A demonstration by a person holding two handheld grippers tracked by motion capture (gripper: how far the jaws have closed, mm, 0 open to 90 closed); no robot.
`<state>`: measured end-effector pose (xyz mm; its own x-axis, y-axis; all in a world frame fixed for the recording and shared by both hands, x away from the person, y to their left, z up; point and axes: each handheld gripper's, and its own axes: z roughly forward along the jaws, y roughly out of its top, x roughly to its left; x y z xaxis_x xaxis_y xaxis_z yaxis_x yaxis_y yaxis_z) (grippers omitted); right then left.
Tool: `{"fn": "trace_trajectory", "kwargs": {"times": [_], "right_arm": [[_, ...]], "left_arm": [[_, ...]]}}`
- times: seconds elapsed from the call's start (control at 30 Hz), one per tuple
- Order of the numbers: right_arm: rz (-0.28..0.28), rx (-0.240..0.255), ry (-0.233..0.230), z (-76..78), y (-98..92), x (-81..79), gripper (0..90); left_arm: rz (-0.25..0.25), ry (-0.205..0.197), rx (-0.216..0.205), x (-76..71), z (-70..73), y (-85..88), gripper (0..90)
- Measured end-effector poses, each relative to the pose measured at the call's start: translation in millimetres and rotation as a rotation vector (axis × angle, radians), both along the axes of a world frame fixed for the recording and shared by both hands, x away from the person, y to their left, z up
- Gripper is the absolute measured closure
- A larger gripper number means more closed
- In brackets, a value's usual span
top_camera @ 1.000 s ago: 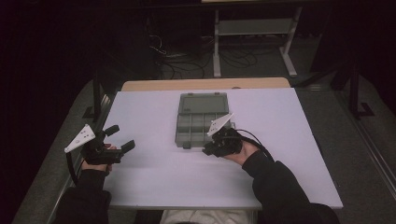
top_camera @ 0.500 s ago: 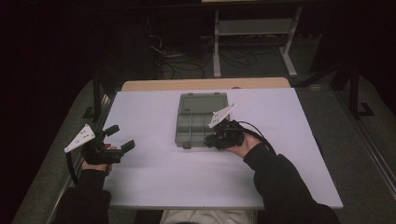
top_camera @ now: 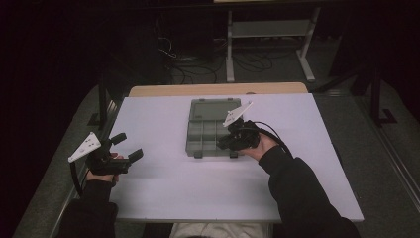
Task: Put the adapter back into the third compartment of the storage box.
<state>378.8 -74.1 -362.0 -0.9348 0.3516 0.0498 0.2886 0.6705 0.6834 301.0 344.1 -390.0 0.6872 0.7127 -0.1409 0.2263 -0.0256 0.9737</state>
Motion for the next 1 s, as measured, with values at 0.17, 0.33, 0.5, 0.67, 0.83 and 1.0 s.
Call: {"fn": "trace_trajectory", "kwargs": {"times": [0.17,0.33,0.5,0.67,0.83,1.0], "right_arm": [[-0.019,-0.007,0.007,-0.6,-2.1,6.1,74.8],[-0.038,-0.009,0.002,1.2,-5.7,14.7,74.9],[-0.049,-0.01,-0.003,4.5,-6.2,21.1,74.9],[-0.058,-0.02,-0.005,4.2,-6.4,26.8,74.9],[-0.067,-0.033,-0.006,5.8,-7.1,32.6,74.9],[-0.076,-0.033,0.007,7.1,-6.0,38.1,74.9]], "left_arm": [[0.0,0.001,0.0,0.1,0.0,0.0,0.0],[0.0,0.0,0.001,0.0,0.0,0.1,0.0],[0.0,0.0,0.002,-0.1,0.0,0.1,0.0],[0.0,0.0,0.003,-0.4,0.1,0.2,0.0],[-0.001,0.001,0.003,-0.2,0.0,0.3,0.0],[0.0,0.001,0.001,-0.4,-0.1,0.3,0.0]]}}
